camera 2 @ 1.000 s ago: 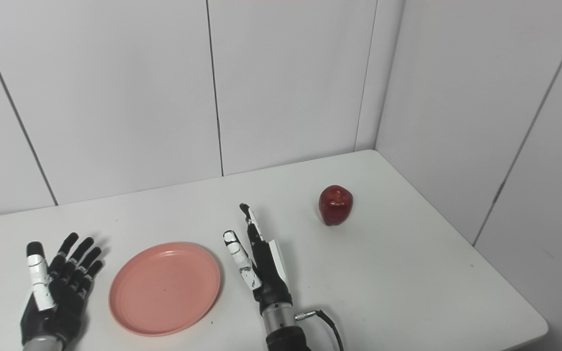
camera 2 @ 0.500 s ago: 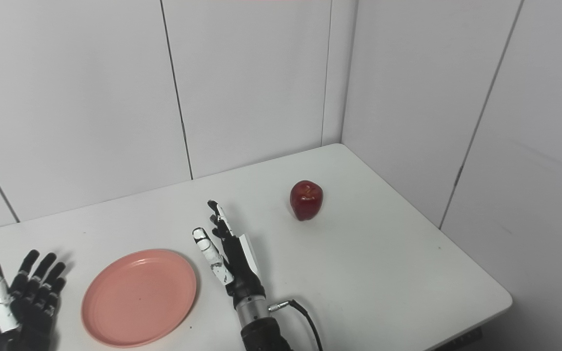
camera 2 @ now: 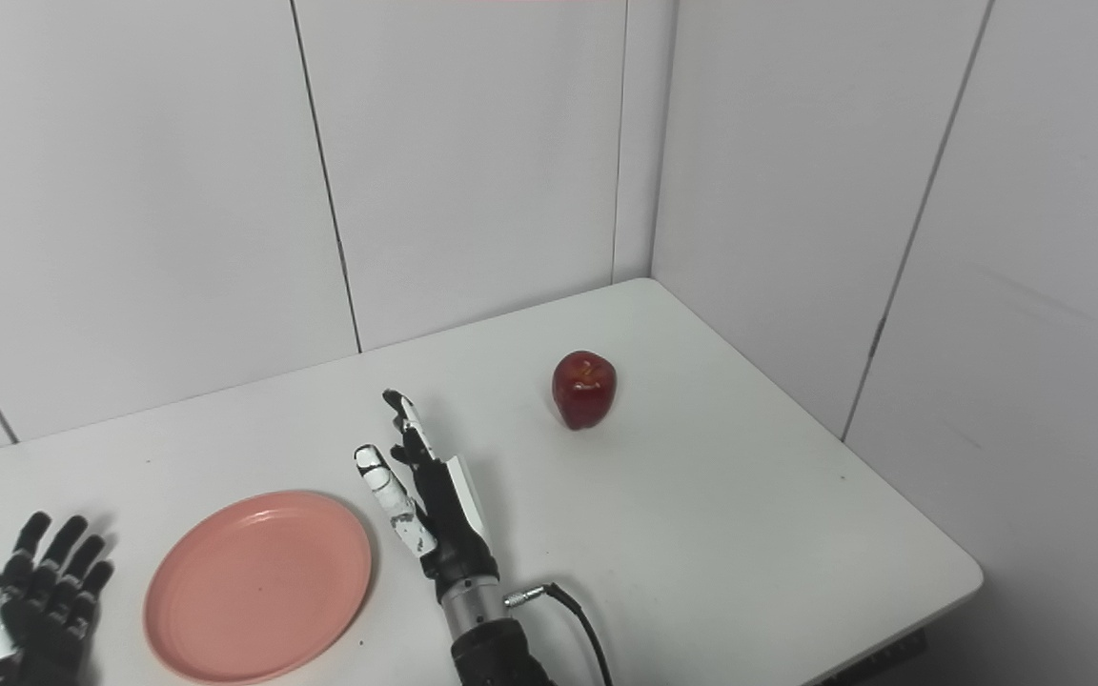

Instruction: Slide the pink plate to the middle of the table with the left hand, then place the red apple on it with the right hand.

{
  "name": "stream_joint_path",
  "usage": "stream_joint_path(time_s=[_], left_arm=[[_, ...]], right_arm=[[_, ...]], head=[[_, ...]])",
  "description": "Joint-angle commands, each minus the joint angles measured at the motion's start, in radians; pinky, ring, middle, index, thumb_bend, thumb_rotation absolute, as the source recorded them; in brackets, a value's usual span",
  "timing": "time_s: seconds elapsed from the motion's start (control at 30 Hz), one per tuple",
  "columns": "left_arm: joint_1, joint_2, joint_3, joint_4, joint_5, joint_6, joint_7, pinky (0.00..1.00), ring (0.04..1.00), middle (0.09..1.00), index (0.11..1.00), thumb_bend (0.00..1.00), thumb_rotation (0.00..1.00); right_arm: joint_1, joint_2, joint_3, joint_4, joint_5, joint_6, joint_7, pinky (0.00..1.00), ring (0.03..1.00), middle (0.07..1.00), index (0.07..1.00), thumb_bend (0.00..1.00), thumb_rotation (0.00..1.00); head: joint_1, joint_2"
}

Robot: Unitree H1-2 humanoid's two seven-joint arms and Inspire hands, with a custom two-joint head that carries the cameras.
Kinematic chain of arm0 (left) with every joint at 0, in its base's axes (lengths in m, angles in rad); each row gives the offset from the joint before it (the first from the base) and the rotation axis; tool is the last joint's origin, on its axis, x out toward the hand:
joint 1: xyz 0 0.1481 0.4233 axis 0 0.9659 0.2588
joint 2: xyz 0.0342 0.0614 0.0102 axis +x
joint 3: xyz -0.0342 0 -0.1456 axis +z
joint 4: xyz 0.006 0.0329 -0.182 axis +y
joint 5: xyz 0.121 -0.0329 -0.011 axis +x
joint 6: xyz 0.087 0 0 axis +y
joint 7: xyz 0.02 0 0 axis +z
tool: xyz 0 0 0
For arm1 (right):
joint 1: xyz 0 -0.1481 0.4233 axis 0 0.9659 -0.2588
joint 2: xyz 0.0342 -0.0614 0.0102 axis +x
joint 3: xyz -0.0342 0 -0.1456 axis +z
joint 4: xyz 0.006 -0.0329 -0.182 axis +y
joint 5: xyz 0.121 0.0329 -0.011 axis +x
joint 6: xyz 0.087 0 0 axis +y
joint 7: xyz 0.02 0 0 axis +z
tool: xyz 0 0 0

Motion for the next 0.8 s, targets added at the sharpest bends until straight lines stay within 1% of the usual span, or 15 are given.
stream_joint_path(time_s=[0.0, 0.1, 0.23, 0.27, 0.3, 0.4, 0.47, 0.53, 0.63, 0.67, 0.77], left_arm=[[-0.015, -0.010, -0.014, -0.028, 0.009, 0.008, 0.005, 1.00, 0.947, 0.938, 0.963, 0.62, 1.00], [-0.019, -0.010, -0.016, -0.038, 0.014, 0.020, 0.010, 1.00, 0.943, 0.932, 0.962, 0.62, 1.00], [-0.026, -0.016, -0.013, -0.050, 0.006, 0.042, 0.023, 1.00, 0.945, 0.937, 0.962, 0.61, 1.00], [-0.027, -0.019, -0.011, -0.052, 0.004, 0.047, 0.026, 1.00, 0.947, 0.939, 0.963, 0.61, 1.00], [-0.027, -0.021, -0.010, -0.056, 0.002, 0.052, 0.029, 1.00, 0.949, 0.941, 0.965, 0.60, 1.00], [-0.025, -0.027, -0.010, -0.064, 0.002, 0.062, 0.031, 1.00, 0.950, 0.943, 0.972, 0.60, 1.00], [-0.024, -0.028, -0.013, -0.069, 0.008, 0.064, 0.033, 1.00, 0.939, 0.931, 0.963, 0.59, 1.00], [-0.023, -0.031, -0.013, -0.071, 0.010, 0.063, 0.034, 1.00, 0.939, 0.930, 0.961, 0.59, 1.00], [-0.022, -0.035, -0.015, -0.071, 0.010, 0.061, 0.036, 1.00, 0.940, 0.930, 0.958, 0.58, 1.00], [-0.023, -0.035, -0.015, -0.071, 0.011, 0.061, 0.036, 1.00, 0.939, 0.928, 0.956, 0.58, 1.00], [-0.027, -0.034, -0.017, -0.068, 0.012, 0.062, 0.036, 1.00, 0.941, 0.929, 0.956, 0.58, 1.00]], right_arm=[[0.024, 0.019, 0.000, -0.002, -0.005, -0.061, -0.020, 0.90, 0.966, 0.999, 0.949, 0.73, 1.00], [0.025, 0.022, -0.002, -0.036, -0.022, -0.054, -0.031, 0.92, 0.985, 1.000, 0.944, 0.73, 1.00], [0.016, 0.014, -0.015, -0.069, -0.020, -0.031, -0.028, 0.95, 0.990, 0.998, 0.943, 0.74, 1.00], [0.016, 0.013, -0.019, -0.076, -0.016, -0.023, -0.025, 0.94, 0.991, 0.996, 0.946, 0.74, 1.00], [0.015, 0.010, -0.025, -0.089, -0.023, -0.001, -0.027, 0.94, 0.984, 0.988, 0.943, 0.74, 1.00], [0.015, 0.001, -0.039, -0.113, -0.043, 0.036, -0.029, 0.91, 0.947, 0.943, 0.925, 0.77, 1.00], [0.010, -0.009, -0.046, -0.126, -0.043, 0.048, -0.023, 0.89, 0.928, 0.911, 0.910, 0.77, 0.99], [0.002, -0.020, -0.052, -0.137, -0.048, 0.054, -0.018, 0.88, 0.919, 0.900, 0.904, 0.77, 0.99], [-0.008, -0.041, -0.052, -0.170, -0.108, 0.085, -0.026, 0.84, 0.892, 0.876, 0.890, 0.76, 0.99], [-0.013, -0.049, -0.051, -0.178, -0.132, 0.092, -0.031, 0.82, 0.868, 0.857, 0.879, 0.75, 1.00], [-0.029, -0.075, -0.048, -0.198, -0.214, 0.109, -0.045, 0.83, 0.829, 0.821, 0.864, 0.74, 1.00]], head=[[0.000, 0.001], [-0.016, 0.001], [-0.014, 0.006], [-0.014, 0.006], [-0.010, 0.006], [-0.004, 0.007], [-0.002, 0.007], [0.001, 0.005], [0.001, 0.003], [0.000, 0.002], [0.000, 0.003]])
